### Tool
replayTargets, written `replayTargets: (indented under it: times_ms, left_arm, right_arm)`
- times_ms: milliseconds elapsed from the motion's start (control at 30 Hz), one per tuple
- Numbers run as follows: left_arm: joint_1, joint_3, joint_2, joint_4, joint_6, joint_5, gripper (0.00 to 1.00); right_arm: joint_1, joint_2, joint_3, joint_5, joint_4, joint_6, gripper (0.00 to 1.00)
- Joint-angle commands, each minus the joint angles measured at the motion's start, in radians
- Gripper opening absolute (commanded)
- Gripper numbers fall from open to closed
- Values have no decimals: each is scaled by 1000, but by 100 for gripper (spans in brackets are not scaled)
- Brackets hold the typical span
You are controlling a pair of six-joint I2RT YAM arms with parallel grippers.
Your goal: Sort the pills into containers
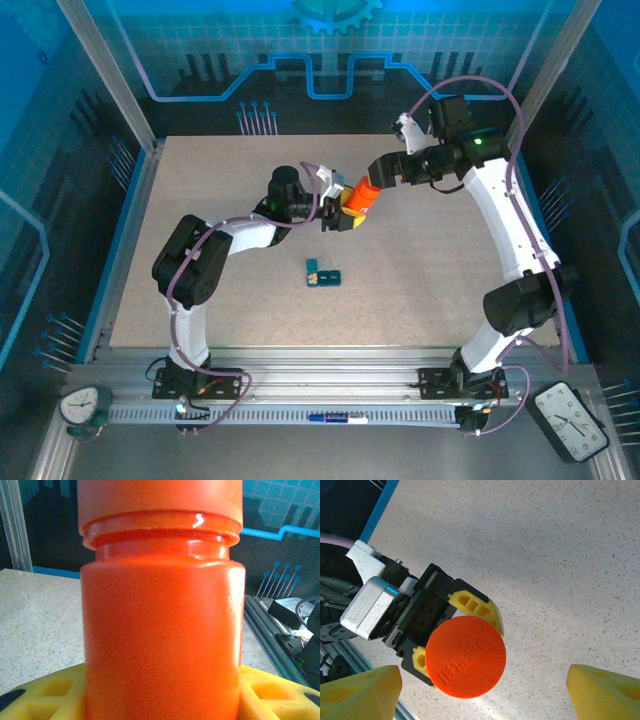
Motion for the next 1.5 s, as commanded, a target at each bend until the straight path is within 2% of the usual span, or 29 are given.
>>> replayTargets:
  times_ms: [0, 433, 600, 767, 1467]
  left_arm:
    - [9, 3, -37, -1, 34, 8, 0]
    - [9, 6, -37, -5, 34, 14, 0]
    - [9, 6, -37, -4, 32, 14, 0]
    - [9, 4, -38, -2, 32, 12, 0]
    - [7, 7, -37, -1, 31, 13, 0]
  right_arm:
    - [23, 24, 39, 8, -39, -30, 87]
    - [55, 89, 71, -5, -37, -38, 87]
    - [57, 100, 69, -7, -35, -37, 83]
    - [58, 103, 61, -20, -28, -30, 74]
    - [73, 99, 18, -31, -5, -24, 70]
